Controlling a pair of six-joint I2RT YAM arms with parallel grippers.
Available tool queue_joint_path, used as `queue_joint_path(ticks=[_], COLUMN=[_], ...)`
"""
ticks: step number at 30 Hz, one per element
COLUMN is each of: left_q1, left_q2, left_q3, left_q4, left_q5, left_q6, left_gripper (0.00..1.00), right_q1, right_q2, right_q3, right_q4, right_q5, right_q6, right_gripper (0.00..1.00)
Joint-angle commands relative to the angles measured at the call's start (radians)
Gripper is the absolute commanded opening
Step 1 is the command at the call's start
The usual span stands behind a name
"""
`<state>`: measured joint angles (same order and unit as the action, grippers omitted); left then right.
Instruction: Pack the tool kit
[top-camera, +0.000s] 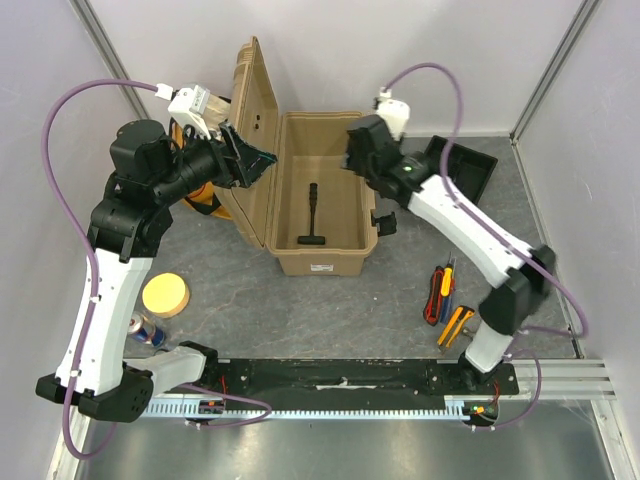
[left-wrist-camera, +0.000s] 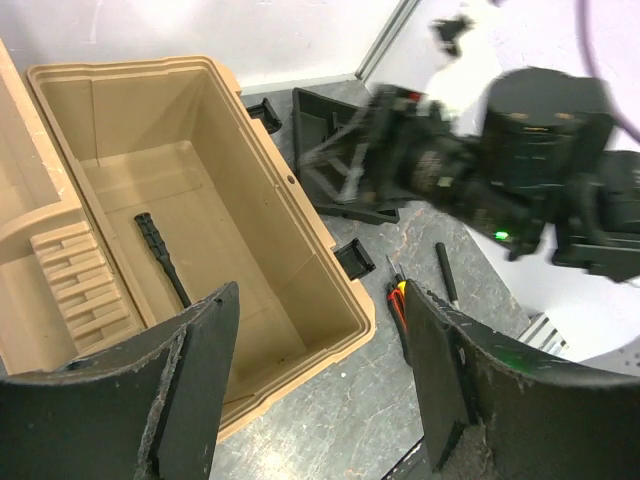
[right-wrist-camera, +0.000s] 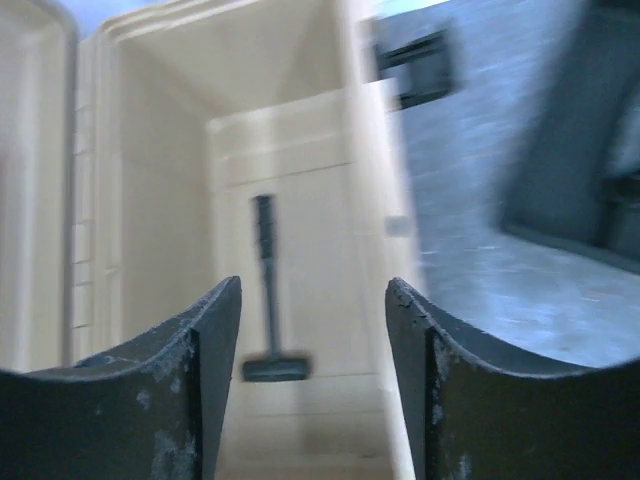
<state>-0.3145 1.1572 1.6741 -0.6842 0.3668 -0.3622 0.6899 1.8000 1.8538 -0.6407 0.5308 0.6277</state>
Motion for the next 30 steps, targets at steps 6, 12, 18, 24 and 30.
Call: queue_joint_path(ticks=[6,12,18,24,30], left_q1=[0.0,-0.001,-0.006,-0.012,-0.012], left_q2=[0.007,0.004,0.004,-0.008,-0.016], left_q3=[0.053,0.018,-0.007,-0.017,-0.016], left_q4=[-0.023,-0.011,0.0,0.002,0.0], left_q5=[0.055,0.075,0.089,0.084,0.061], left_q6=[-0.024,-0.041,-0.053,-0.043,-0.027], left_gripper=[0.73,0.73,0.73,0.73,0.73], right_q1=[-0.148,-0.364,-0.561,-0.772,-0.94], right_q2=[-0.428,-0.631,-0.688,-0.607,-0.513], right_q3=[-0.457,-0.738,-0.922,-1.051,-1.147], right_q4=[-0.117,-0.157,-0.155,-0.094,-0.002], right_q5=[0.442,0.381,0.215,-0.016,-0.198], right_q6=[0.073,0.104,0.161,0.187,0.139], right_gripper=[0.74,0.85,0.92,0.98,0.98])
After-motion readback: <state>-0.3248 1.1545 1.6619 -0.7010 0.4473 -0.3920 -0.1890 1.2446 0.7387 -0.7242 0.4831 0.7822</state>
